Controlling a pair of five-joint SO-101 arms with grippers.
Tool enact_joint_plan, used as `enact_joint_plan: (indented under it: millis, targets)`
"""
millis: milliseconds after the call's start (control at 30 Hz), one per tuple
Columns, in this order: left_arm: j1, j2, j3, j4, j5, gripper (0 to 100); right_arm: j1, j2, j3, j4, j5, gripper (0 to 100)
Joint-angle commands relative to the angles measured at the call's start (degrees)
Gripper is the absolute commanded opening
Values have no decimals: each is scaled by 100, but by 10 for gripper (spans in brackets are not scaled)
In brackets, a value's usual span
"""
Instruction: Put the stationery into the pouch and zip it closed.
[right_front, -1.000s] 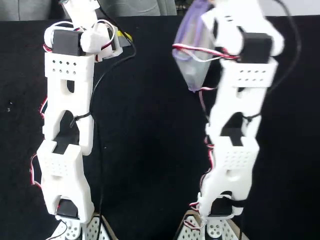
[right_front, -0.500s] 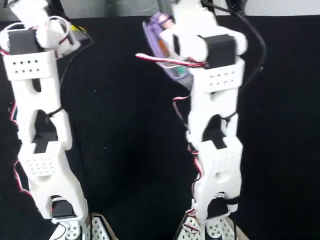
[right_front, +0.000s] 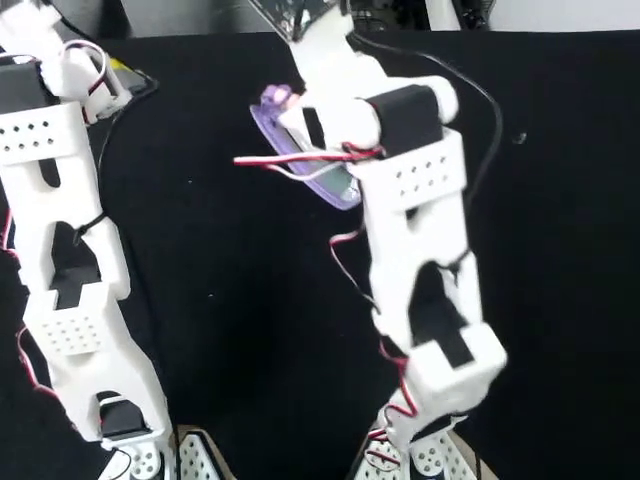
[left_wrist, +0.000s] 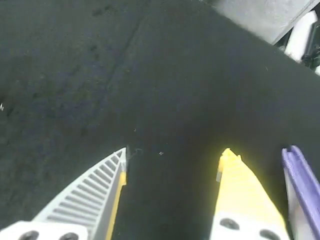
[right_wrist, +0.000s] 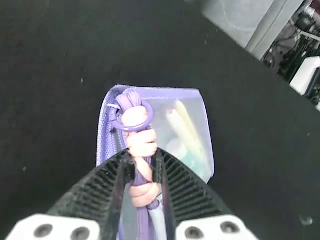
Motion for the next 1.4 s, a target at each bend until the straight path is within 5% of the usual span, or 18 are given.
enact_joint_plan:
  millis: [0,367,567,967,1367]
  targets:
    - [-22,-316,391,44,-35,293,-62,-1191,1033,88,-18,11]
    - [400,-1574,2255,53,-114,293,-18,-2633,2774,-35,123,11]
    - [787,-3156,3653,-62,-862,293,-9,-3187,3495,-35,229,11]
    - [901,-5767,7187,-1793,-2857,293,-18,-4031,4163,-35,237,11]
    - [2290,-9916,11319,-3815,-4316,293,-44,-4057,4198,18,237,11]
